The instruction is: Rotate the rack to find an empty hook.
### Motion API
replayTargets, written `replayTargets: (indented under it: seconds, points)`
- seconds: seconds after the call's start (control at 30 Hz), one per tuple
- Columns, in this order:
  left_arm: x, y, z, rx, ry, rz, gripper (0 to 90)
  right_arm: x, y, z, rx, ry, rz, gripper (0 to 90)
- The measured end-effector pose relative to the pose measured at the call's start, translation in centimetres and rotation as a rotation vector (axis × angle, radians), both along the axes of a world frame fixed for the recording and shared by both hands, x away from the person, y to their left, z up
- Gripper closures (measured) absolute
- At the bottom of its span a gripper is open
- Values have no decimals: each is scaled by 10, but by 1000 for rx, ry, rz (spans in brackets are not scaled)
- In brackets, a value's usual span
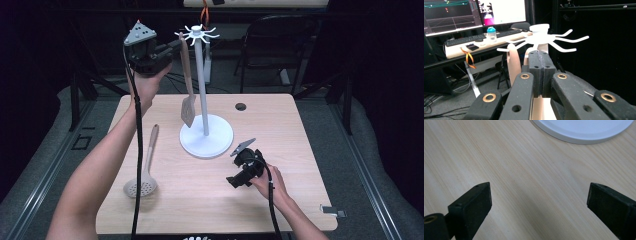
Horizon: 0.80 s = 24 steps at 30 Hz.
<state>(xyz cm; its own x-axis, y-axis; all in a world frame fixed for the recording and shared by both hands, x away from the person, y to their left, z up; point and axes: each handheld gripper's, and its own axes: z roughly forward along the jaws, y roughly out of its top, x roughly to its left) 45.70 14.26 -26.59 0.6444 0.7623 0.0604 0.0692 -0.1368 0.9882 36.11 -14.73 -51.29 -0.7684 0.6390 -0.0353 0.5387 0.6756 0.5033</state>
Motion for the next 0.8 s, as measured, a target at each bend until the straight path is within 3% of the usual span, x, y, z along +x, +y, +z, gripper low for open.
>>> replayTargets:
  seconds: [0.8]
  points:
    - [7, 2, 3, 6, 19, 12, 900, 0, 0, 0, 2, -4, 2, 55]
